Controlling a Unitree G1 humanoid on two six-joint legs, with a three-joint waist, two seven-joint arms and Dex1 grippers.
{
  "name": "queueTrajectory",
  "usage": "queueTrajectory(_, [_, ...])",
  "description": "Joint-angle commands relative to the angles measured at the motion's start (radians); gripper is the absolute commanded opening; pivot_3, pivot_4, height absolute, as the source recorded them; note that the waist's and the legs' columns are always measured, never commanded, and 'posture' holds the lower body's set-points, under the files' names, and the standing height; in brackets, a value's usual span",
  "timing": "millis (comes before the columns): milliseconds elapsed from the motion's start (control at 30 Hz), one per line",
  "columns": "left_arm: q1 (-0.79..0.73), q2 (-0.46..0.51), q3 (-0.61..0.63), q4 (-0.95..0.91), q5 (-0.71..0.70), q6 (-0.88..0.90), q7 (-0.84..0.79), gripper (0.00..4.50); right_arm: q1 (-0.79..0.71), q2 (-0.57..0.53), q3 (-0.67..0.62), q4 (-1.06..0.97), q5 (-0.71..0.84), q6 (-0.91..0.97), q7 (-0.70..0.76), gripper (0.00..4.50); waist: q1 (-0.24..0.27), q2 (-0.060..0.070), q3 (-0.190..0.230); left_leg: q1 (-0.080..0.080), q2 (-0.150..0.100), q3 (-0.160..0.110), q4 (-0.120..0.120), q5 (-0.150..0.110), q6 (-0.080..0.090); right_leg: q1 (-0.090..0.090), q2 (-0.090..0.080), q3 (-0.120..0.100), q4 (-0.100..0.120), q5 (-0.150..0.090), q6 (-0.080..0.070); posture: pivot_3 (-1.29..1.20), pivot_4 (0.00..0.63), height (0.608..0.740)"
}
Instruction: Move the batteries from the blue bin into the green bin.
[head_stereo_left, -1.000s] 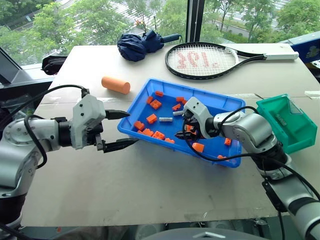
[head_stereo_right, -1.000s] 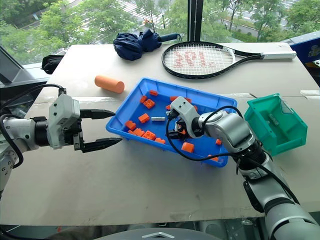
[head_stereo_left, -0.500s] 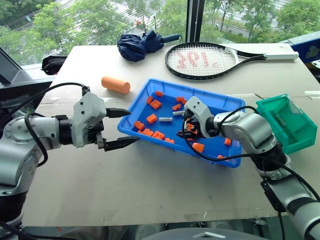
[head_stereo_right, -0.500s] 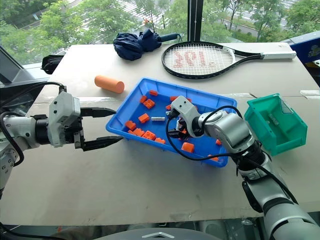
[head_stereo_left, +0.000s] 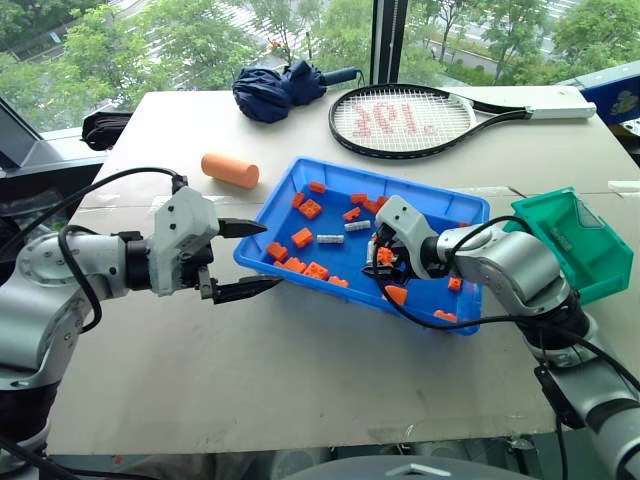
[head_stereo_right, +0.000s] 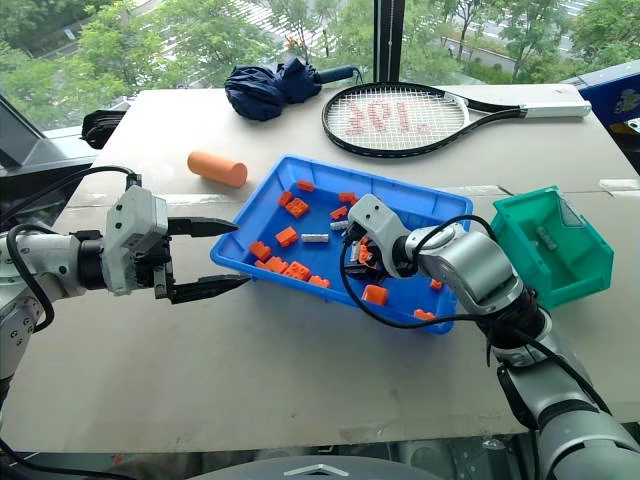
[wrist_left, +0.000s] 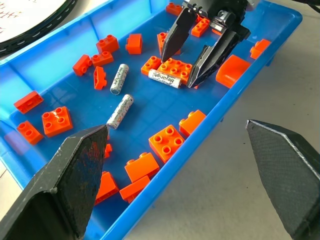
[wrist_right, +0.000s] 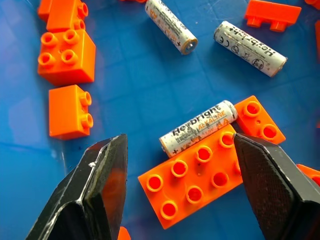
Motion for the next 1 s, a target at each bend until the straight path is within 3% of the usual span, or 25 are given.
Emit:
queueTrajectory(33, [-0.012, 0.001, 0.015, -0.024, -0.006, -0.019, 0.0, 4.5, -0.001, -0.004, 0.006, -0.047, -0.012, -0.004, -0.009, 3.32, 0.0, 0.0, 0.0, 0.0, 0.0, 0.0, 0.0, 0.0, 0.0, 0.0, 0.0, 0.0, 0.0, 0.0, 0.0, 0.0, 0.15, 0.74])
queueTrajectory(367, [-0.009, -0.006, 0.003, -0.017, 0.006, -0.039, -0.001, 4.5, 0.018, 0.001, 0.032, -0.039, -0.065, 0.007, -0.052, 3.32, 0.0, 0.0, 0.0, 0.0, 0.0, 0.0, 0.0, 0.0, 0.0, 0.0, 0.0, 0.0, 0.0, 0.0, 0.0, 0.0, 0.15, 0.74])
queueTrajectory(400, [-0.006, -0.007, 0.004, -0.017, 0.007, -0.04, -0.001, 4.5, 0.022, 0.002, 0.027, -0.043, -0.067, 0.006, -0.055, 3.74, 0.0, 0.0, 0.0, 0.0, 0.0, 0.0, 0.0, 0.0, 0.0, 0.0, 0.0, 0.0, 0.0, 0.0, 0.0, 0.0, 0.15, 0.74])
queueTrajectory(433, [-0.004, -0.008, 0.005, -0.018, 0.007, -0.041, 0.0, 4.5, 0.025, 0.002, 0.023, -0.048, -0.068, 0.006, -0.058, 3.84, 0.001, 0.0, 0.0, 0.0, 0.0, 0.0, 0.0, 0.0, 0.0, 0.0, 0.0, 0.0, 0.0, 0.0, 0.0, 0.0, 0.15, 0.74])
queueTrajectory(500, [0.001, -0.011, 0.003, -0.018, 0.009, -0.045, 0.0, 4.5, 0.032, -0.003, 0.021, -0.057, -0.069, 0.016, -0.063, 4.46, 0.0, 0.0, 0.0, 0.0, 0.0, 0.0, 0.0, 0.0, 0.0, 0.0, 0.0, 0.0, 0.0, 0.0, 0.0, 0.0, 0.15, 0.74])
queueTrajectory(733, [-0.008, -0.019, -0.008, -0.011, 0.014, -0.054, -0.003, 4.5, 0.043, -0.053, 0.051, -0.068, -0.058, 0.038, -0.035, 4.46, 0.002, 0.0, 0.0, 0.0, 0.0, 0.0, 0.0, 0.0, 0.0, 0.0, 0.0, 0.0, 0.0, 0.0, 0.0, 0.0, 0.15, 0.74])
queueTrajectory(1000, [-0.007, -0.019, -0.009, -0.006, 0.017, -0.064, -0.002, 4.5, 0.043, -0.218, 0.053, -0.059, -0.065, -0.005, 0.054, 4.46, 0.003, 0.0, 0.0, 0.0, 0.0, 0.0, 0.0, 0.0, 0.0, 0.001, 0.0, 0.0, 0.0, 0.0, 0.0, 0.0, 0.15, 0.74])
